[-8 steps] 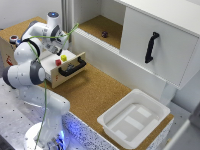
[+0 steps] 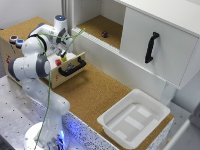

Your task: Take the yellow block and rotate it left

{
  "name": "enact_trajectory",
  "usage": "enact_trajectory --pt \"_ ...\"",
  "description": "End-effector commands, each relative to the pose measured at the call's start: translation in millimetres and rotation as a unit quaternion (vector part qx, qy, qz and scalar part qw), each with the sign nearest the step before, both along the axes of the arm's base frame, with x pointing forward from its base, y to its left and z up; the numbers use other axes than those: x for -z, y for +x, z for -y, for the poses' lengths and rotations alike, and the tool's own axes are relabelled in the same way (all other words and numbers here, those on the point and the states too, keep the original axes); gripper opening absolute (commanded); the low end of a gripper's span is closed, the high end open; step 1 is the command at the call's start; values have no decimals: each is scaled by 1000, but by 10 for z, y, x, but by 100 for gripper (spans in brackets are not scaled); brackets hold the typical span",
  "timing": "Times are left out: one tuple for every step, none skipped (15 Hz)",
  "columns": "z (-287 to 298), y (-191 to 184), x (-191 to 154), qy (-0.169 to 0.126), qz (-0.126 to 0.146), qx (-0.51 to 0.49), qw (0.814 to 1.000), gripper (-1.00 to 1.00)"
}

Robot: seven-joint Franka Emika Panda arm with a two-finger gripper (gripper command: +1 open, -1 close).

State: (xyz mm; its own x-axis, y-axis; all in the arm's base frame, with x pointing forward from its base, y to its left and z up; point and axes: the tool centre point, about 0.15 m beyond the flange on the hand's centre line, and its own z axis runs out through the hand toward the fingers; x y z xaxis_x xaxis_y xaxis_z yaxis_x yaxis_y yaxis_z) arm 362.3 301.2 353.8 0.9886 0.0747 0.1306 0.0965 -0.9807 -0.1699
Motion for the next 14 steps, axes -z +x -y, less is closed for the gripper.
enact_trajectory --pt "-143 230 243 -51 -28 20 998 100" --pt "-143 225 245 -52 -28 20 998 100" --pt "-136 211 248 -55 -28 23 998 -100" --pt "-136 201 262 -57 -30 21 998 -100" --pt "-132 188 275 -58 -32 20 998 -100" --pt "-117 178 285 -60 -32 23 997 -100" --pt "-110 173 281 -61 -33 24 997 -100" --pt "-107 169 271 -61 -33 24 997 -100" --pt "-106 164 250 -62 -32 25 997 -100" --pt "-100 152 223 -60 -33 28 997 -100" --pt "-94 129 209 -60 -35 31 997 -100" --pt "-78 97 199 -57 -37 36 997 -100" --pt "-62 68 195 -54 -41 42 997 -100" --pt "-53 56 173 -58 -39 45 997 -100"
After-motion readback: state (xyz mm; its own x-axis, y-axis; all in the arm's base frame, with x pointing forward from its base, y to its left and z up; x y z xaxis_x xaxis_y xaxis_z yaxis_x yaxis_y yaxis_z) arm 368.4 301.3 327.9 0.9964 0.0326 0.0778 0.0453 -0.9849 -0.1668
